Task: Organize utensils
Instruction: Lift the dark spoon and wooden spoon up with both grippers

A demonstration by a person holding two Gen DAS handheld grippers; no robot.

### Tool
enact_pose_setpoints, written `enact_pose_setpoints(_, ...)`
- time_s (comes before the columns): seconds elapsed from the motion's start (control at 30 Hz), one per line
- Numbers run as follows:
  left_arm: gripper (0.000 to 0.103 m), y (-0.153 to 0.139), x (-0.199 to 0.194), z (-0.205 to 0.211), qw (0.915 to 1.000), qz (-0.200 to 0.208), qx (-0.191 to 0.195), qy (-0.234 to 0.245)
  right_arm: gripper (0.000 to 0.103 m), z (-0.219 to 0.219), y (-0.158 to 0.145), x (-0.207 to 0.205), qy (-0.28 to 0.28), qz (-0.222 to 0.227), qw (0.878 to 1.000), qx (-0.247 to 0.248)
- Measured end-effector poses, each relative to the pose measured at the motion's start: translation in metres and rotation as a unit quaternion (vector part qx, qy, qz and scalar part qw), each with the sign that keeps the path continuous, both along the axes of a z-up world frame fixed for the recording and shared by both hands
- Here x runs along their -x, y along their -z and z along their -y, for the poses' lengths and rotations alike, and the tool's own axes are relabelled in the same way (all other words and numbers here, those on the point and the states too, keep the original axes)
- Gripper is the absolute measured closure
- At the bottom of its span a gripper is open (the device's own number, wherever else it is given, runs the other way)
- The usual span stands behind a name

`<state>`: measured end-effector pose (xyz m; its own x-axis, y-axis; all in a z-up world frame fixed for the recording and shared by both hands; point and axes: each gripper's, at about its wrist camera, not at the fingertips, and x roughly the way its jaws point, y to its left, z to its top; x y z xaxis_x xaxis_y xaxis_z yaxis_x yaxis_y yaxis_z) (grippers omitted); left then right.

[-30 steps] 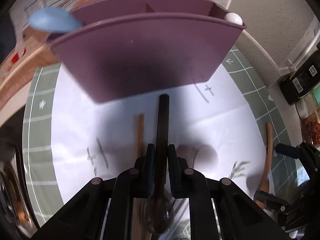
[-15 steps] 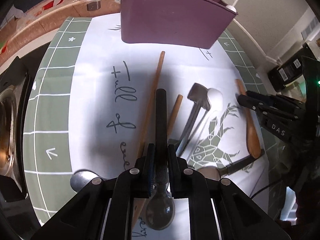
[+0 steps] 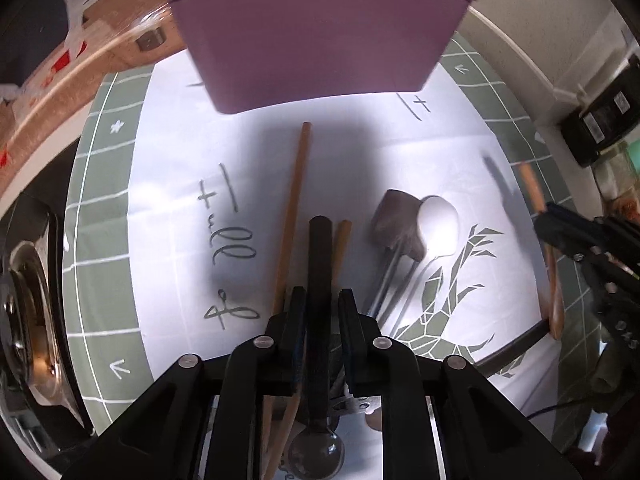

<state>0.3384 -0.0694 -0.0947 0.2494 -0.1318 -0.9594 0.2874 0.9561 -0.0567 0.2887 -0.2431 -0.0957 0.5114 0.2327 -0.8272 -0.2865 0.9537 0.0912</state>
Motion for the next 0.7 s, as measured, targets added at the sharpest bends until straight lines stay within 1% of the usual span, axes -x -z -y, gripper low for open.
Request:
enact_pose_setpoints(0.07, 0.086, 0.001, 0.003, -0.001, 0.9998, 0.016, 0.007, 0.004, 0.092, 0.003, -0.007, 0.005, 0.006, 0.011, 1.000, -0.012)
enact_pose_setpoints(0.1, 0.088, 0.001, 0.006, -0.005, 0.9995, 0.024, 0.019, -0.002, 0.092, 0.004, -0.009, 0.007, 0.009, 0.016, 1.000, -0.015)
enact_pose_setpoints(0.17, 0.091, -0.001, 0.014, -0.017, 0.9974, 0.029, 0.062, -0.024, 0.092, 0.005, -0.015, 0.012, 0.016, 0.023, 0.999, -0.017)
enact_pose_setpoints(0.2, 0.091, -0.004, 0.018, -0.025, 0.9959, 0.033, 0.077, -0.034, 0.092, 0.005, -0.018, 0.015, 0.018, 0.027, 0.999, -0.018)
enact_pose_setpoints(0.23, 0.091, -0.010, 0.027, -0.035, 0.9922, 0.046, 0.103, -0.052, 0.092, 0.006, -0.023, 0.019, 0.020, 0.033, 0.999, -0.018)
enact_pose_setpoints(0.27, 0.091, -0.016, 0.033, -0.040, 0.9894, 0.056, 0.119, -0.062, 0.092, 0.006, -0.028, 0.023, 0.020, 0.040, 0.999, -0.021)
enact_pose_setpoints(0.33, 0.091, -0.031, 0.049, -0.049, 0.9834, 0.082, 0.141, -0.079, 0.092, 0.006, -0.038, 0.031, 0.020, 0.055, 0.998, -0.023)
enact_pose_setpoints(0.37, 0.091, -0.043, 0.058, -0.054, 0.9790, 0.102, 0.154, -0.086, 0.092, 0.006, -0.042, 0.034, 0.021, 0.062, 0.998, -0.025)
enact_pose_setpoints(0.43, 0.092, -0.058, 0.069, -0.055, 0.9724, 0.126, 0.172, -0.094, 0.092, 0.005, -0.052, 0.039, 0.019, 0.073, 0.997, -0.031)
enact_pose_setpoints(0.47, 0.092, -0.068, 0.075, -0.058, 0.9683, 0.143, 0.180, -0.097, 0.092, 0.003, -0.058, 0.042, 0.018, 0.081, 0.996, -0.035)
enact_pose_setpoints(0.53, 0.095, -0.088, 0.086, -0.066, 0.9623, 0.175, 0.184, -0.097, 0.092, 0.000, -0.065, 0.044, 0.015, 0.090, 0.995, -0.037)
enact_pose_setpoints(0.57, 0.100, -0.093, 0.088, -0.068, 0.9605, 0.185, 0.184, -0.096, 0.092, -0.003, -0.069, 0.044, 0.012, 0.098, 0.995, -0.035)
enact_pose_setpoints(0.6, 0.100, -0.099, 0.090, -0.066, 0.9586, 0.197, 0.183, -0.094, 0.092, -0.005, -0.073, 0.044, 0.011, 0.102, 0.994, -0.032)
enact_pose_setpoints(0.7, 0.100, -0.111, 0.088, -0.066, 0.9559, 0.213, 0.182, -0.090, 0.092, -0.013, -0.082, 0.042, 0.004, 0.110, 0.993, -0.030)
